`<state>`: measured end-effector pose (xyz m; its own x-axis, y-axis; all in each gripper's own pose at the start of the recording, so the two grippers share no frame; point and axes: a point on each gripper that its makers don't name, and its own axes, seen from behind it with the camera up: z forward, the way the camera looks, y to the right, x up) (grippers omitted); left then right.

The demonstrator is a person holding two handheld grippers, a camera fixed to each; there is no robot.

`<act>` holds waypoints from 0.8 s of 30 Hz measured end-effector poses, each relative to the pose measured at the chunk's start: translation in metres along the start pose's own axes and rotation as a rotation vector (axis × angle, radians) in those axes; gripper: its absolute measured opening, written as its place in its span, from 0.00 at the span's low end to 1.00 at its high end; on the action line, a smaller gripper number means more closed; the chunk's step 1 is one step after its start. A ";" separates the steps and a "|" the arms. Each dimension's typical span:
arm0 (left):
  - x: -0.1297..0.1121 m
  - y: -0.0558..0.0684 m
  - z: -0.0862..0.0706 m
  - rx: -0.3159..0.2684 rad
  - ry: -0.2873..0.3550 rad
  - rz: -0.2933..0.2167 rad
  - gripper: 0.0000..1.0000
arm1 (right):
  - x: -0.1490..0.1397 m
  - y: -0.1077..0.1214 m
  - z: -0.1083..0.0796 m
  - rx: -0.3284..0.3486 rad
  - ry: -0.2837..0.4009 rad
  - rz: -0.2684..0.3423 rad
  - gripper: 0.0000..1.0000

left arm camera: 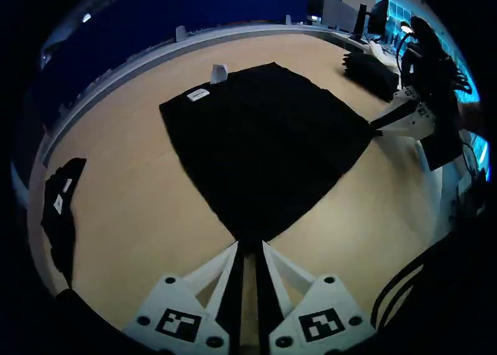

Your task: Fold towel

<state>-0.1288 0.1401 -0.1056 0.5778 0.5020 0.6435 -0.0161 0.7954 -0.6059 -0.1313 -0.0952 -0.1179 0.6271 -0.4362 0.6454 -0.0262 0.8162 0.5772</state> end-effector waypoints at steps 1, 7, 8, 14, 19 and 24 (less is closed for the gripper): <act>0.000 0.000 0.000 -0.001 0.000 -0.003 0.13 | 0.000 0.000 0.000 -0.001 0.001 0.002 0.16; -0.001 0.003 -0.002 -0.006 0.001 -0.013 0.10 | 0.005 0.002 -0.006 -0.009 0.019 0.016 0.15; 0.000 0.003 -0.003 -0.003 0.004 -0.014 0.10 | 0.006 0.002 -0.008 -0.010 0.023 0.019 0.15; 0.007 0.005 -0.016 0.009 0.028 -0.053 0.09 | 0.017 0.003 -0.022 -0.013 0.047 0.028 0.15; 0.015 0.005 -0.034 0.017 0.050 -0.094 0.09 | 0.028 0.000 -0.041 -0.015 0.054 0.015 0.15; 0.023 0.003 -0.057 0.031 0.066 -0.108 0.09 | 0.040 -0.007 -0.064 -0.011 0.063 -0.016 0.15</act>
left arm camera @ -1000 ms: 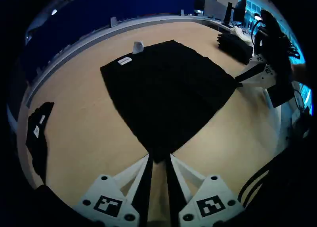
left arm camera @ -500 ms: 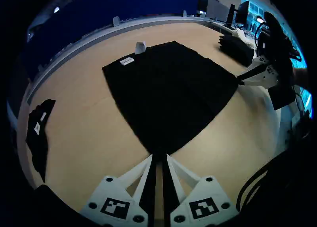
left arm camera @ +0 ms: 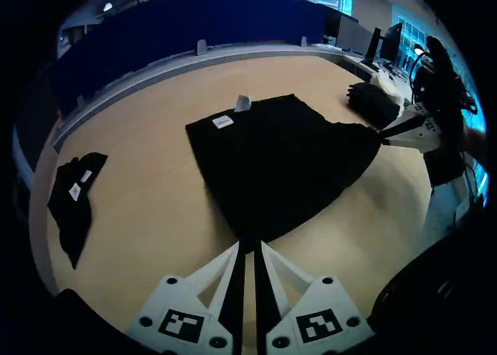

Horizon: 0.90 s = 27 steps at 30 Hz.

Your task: Fold towel

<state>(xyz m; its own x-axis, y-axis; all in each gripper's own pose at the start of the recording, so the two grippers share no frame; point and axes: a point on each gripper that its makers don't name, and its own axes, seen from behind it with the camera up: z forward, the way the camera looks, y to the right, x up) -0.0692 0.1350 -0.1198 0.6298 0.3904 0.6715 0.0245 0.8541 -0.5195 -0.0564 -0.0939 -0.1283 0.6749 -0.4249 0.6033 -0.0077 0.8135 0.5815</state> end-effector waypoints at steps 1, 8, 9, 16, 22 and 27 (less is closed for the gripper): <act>0.001 0.000 -0.005 0.002 0.002 0.000 0.09 | 0.003 -0.001 -0.004 0.001 0.003 -0.004 0.15; 0.009 0.006 -0.038 0.002 0.015 -0.005 0.09 | 0.020 -0.010 -0.033 0.011 0.018 -0.023 0.15; 0.009 0.008 -0.043 -0.001 0.016 -0.008 0.09 | 0.022 -0.011 -0.037 0.013 0.019 -0.024 0.15; 0.010 0.014 -0.064 -0.001 0.020 -0.017 0.09 | 0.025 -0.018 -0.058 0.025 0.018 -0.012 0.15; 0.010 0.017 -0.064 -0.002 0.018 -0.016 0.09 | 0.022 -0.018 -0.061 0.027 0.011 -0.002 0.15; 0.018 0.016 -0.060 -0.001 0.023 -0.017 0.09 | 0.024 -0.013 -0.056 0.021 0.009 0.003 0.15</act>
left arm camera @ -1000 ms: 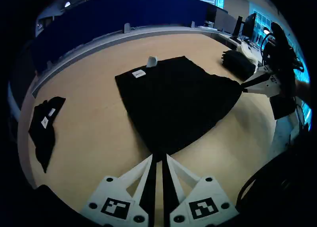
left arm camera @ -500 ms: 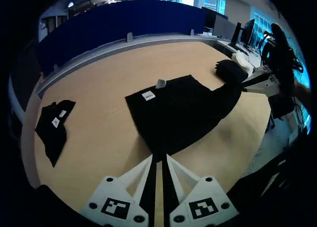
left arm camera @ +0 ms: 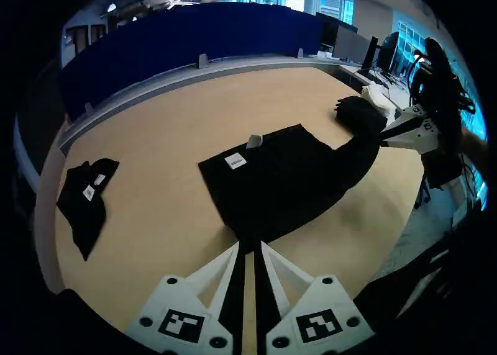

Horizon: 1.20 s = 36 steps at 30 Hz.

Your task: Fold towel

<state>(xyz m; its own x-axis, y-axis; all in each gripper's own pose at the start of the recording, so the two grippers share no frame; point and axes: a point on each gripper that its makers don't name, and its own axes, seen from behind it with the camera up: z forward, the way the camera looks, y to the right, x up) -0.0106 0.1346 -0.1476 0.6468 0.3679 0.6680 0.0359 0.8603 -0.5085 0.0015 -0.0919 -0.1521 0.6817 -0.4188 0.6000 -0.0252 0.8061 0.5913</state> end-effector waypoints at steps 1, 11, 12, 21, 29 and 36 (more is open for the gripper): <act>0.003 -0.001 0.002 0.001 0.002 0.001 0.09 | 0.001 0.002 0.001 0.000 0.000 0.002 0.15; 0.034 -0.019 0.031 0.024 0.023 0.014 0.09 | 0.019 0.030 0.028 -0.013 0.002 0.015 0.15; 0.037 -0.021 0.035 0.028 0.024 0.016 0.09 | 0.021 0.033 0.033 -0.015 0.003 0.017 0.15; 0.065 -0.044 0.077 0.044 0.044 0.034 0.09 | 0.038 0.066 0.072 -0.032 -0.009 0.031 0.15; 0.074 -0.056 0.107 0.042 0.038 0.063 0.09 | 0.041 0.082 0.099 -0.042 -0.029 0.046 0.15; 0.066 -0.058 0.121 0.030 0.023 0.061 0.09 | 0.034 0.085 0.111 -0.041 -0.052 0.063 0.15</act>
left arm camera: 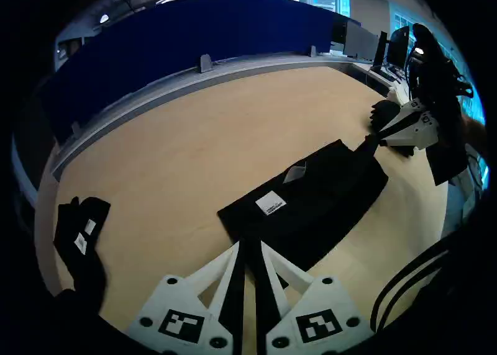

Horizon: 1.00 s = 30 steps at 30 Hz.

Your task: Fold towel

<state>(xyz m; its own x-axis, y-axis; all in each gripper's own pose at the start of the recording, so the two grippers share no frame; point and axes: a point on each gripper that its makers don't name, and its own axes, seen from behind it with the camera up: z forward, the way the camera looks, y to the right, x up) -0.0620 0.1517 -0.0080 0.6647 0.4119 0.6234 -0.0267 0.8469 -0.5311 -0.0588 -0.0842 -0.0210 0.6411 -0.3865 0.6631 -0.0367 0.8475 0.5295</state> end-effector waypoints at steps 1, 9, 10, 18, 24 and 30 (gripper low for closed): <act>0.000 0.000 0.003 -0.003 0.003 -0.001 0.09 | -0.001 0.001 0.002 0.001 -0.003 0.002 0.15; 0.000 -0.008 0.026 -0.009 0.021 -0.022 0.10 | -0.006 0.010 0.024 -0.017 -0.027 0.027 0.16; -0.001 -0.010 0.029 -0.007 0.021 -0.024 0.10 | -0.007 0.010 0.027 -0.019 -0.027 0.032 0.16; -0.003 -0.020 0.048 0.033 0.023 -0.017 0.14 | -0.006 0.018 0.044 -0.054 -0.017 0.077 0.20; -0.002 -0.024 0.054 0.060 0.022 -0.003 0.30 | -0.007 0.022 0.053 -0.085 -0.016 0.096 0.29; -0.005 -0.036 0.054 0.104 0.010 -0.005 0.60 | -0.005 0.034 0.056 -0.139 -0.011 0.104 0.55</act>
<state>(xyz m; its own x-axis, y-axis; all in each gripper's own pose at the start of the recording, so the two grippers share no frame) -0.1043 0.1372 0.0392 0.6722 0.4051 0.6197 -0.1006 0.8793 -0.4656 -0.1058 -0.0740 0.0231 0.6312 -0.2970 0.7165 0.0043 0.9251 0.3797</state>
